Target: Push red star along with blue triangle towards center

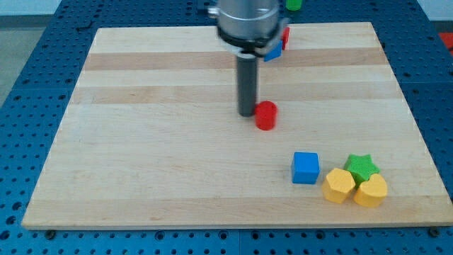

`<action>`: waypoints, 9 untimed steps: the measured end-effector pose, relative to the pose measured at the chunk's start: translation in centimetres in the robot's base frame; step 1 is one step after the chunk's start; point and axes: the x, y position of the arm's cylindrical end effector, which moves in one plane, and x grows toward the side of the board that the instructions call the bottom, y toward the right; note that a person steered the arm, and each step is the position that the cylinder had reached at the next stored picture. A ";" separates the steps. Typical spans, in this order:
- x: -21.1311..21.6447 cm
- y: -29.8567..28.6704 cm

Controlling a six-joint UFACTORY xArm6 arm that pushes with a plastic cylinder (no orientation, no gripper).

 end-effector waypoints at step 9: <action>-13.9 22.2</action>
